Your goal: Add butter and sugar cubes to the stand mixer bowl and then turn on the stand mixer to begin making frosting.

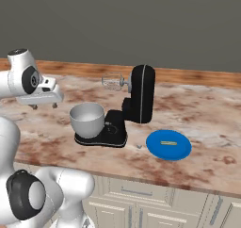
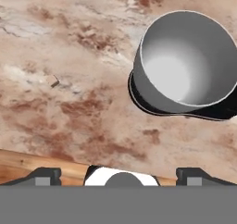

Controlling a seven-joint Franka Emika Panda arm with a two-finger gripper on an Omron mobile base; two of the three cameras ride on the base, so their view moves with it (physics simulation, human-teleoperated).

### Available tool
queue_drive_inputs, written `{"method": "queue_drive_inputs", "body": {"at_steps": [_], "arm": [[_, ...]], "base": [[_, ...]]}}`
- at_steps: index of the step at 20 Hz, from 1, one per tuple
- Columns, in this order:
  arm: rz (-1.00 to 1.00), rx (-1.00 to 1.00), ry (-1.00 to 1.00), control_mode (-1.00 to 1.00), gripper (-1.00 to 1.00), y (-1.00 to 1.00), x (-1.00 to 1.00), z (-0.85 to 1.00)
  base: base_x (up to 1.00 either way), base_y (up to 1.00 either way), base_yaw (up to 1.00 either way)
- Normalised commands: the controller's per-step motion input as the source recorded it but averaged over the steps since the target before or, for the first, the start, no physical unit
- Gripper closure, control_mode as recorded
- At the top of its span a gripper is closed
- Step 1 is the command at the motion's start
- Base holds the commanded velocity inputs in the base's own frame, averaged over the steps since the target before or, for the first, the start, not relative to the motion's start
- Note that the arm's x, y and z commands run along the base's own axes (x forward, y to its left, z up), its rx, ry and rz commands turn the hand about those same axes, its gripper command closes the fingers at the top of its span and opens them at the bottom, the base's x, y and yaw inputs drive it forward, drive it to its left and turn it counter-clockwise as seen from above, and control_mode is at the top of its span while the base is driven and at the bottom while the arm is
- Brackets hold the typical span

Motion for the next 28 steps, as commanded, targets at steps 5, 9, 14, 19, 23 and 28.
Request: {"method": "queue_drive_inputs", "body": {"at_steps": [5,9,14,19,23,28], "arm": [[0.08,0.00,0.01,-1.00,-1.00,0.54,0.00,-0.44],[0.07,0.00,0.06,-1.00,-1.00,0.60,0.00,-0.45],[0.06,0.00,0.07,-1.00,-1.00,0.47,0.00,-0.39],[0.04,0.00,0.13,-1.00,-1.00,0.38,0.09,-0.40],[0.03,0.00,0.11,-1.00,-1.00,0.29,0.16,-0.39],[0.00,0.00,0.03,-1.00,-1.00,0.13,0.21,-0.33]], "base": [[0.00,0.00,0.00],[0.00,0.00,0.00],[0.00,0.00,0.00],[0.00,0.00,0.00],[0.00,0.00,0.00],[0.00,0.00,0.00]]}}
